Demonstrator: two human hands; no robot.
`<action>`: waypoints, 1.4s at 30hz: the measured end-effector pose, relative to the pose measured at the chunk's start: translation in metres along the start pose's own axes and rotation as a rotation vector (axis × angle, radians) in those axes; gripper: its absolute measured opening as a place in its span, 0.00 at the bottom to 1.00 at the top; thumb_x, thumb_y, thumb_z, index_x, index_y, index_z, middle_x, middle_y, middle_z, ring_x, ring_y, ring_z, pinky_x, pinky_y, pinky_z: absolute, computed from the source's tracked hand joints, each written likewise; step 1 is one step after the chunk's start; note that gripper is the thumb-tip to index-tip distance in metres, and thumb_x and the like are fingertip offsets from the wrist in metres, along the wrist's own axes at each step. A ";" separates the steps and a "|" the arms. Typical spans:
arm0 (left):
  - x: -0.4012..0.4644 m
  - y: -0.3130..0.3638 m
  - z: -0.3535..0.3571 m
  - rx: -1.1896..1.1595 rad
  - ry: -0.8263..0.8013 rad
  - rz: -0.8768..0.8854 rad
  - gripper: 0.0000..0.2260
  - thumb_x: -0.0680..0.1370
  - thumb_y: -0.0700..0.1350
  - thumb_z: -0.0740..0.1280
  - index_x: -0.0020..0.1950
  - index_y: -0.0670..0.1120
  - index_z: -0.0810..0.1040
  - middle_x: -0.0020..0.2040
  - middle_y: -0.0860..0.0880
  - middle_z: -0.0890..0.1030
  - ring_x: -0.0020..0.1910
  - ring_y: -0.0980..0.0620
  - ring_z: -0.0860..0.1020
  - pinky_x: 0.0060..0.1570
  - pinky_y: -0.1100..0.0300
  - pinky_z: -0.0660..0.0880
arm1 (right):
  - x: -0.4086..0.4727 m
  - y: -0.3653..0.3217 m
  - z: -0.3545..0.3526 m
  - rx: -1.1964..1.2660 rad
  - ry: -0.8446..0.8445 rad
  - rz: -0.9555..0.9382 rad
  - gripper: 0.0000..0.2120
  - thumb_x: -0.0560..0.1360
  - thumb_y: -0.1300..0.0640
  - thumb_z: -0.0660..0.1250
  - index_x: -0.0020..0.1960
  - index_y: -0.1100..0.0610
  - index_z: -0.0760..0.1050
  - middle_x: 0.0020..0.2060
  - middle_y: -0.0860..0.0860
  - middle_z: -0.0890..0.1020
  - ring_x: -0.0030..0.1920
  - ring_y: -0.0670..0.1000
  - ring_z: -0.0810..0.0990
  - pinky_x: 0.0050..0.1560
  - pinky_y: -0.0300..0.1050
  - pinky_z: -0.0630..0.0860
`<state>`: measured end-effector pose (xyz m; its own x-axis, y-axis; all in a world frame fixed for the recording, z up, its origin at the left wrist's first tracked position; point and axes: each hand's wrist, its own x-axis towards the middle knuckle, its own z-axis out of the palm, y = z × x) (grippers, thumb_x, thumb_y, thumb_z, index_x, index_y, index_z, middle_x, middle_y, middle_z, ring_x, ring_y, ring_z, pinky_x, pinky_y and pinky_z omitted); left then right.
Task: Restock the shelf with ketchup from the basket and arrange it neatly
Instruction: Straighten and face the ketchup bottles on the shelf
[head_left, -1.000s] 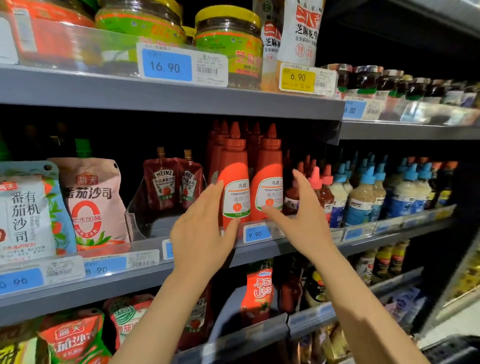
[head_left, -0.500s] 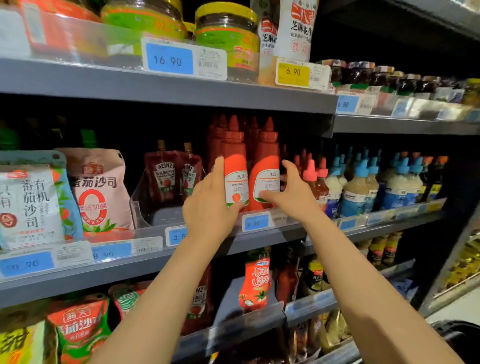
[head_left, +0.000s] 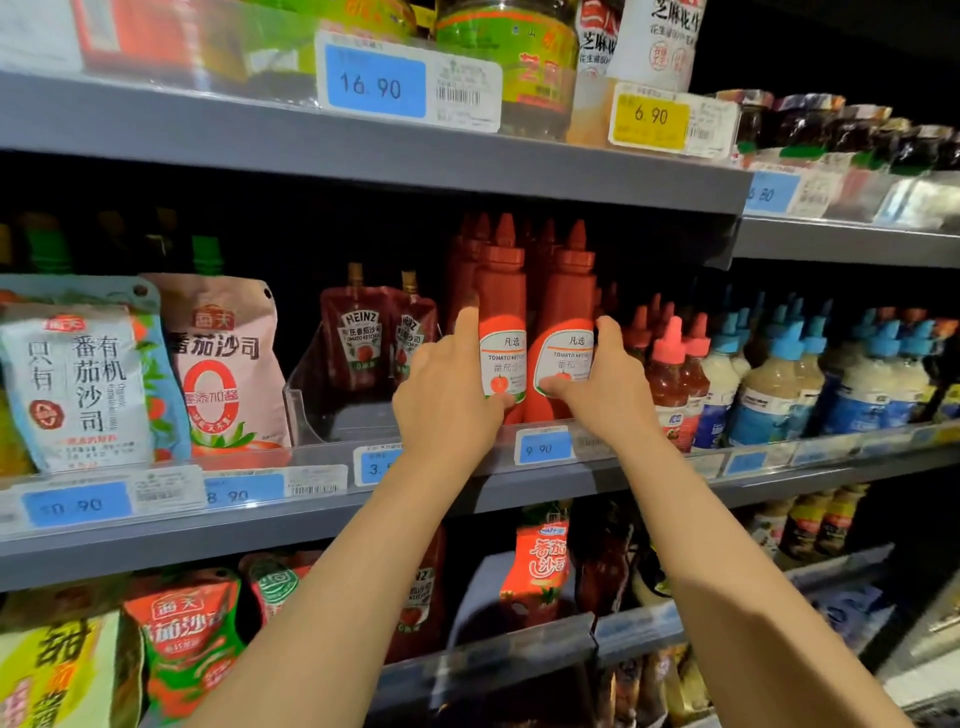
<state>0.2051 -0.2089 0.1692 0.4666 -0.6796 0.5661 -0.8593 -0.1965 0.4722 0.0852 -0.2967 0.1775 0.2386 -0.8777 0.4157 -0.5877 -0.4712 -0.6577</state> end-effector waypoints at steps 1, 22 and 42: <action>0.001 0.000 0.000 0.008 -0.003 -0.003 0.38 0.72 0.54 0.73 0.75 0.51 0.55 0.57 0.48 0.76 0.61 0.46 0.71 0.40 0.54 0.67 | 0.001 -0.001 0.001 -0.008 0.002 -0.001 0.43 0.70 0.56 0.74 0.76 0.57 0.51 0.64 0.58 0.74 0.62 0.58 0.74 0.57 0.48 0.70; 0.016 0.003 0.014 0.053 -0.006 -0.103 0.21 0.75 0.52 0.71 0.60 0.45 0.66 0.54 0.44 0.77 0.55 0.43 0.74 0.41 0.53 0.69 | 0.033 -0.017 0.011 -0.074 -0.105 0.133 0.34 0.68 0.53 0.76 0.65 0.65 0.63 0.63 0.60 0.73 0.62 0.60 0.74 0.59 0.51 0.73; 0.019 -0.001 0.007 0.146 -0.064 -0.060 0.23 0.75 0.50 0.70 0.63 0.44 0.65 0.58 0.44 0.76 0.55 0.42 0.76 0.41 0.56 0.67 | 0.017 -0.018 0.017 -0.218 0.127 -0.120 0.33 0.71 0.48 0.72 0.67 0.60 0.62 0.60 0.58 0.70 0.60 0.59 0.72 0.52 0.50 0.73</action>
<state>0.2130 -0.2264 0.1746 0.5073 -0.7066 0.4933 -0.8539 -0.3353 0.3980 0.1128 -0.3047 0.1857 0.2256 -0.7924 0.5667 -0.7170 -0.5289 -0.4540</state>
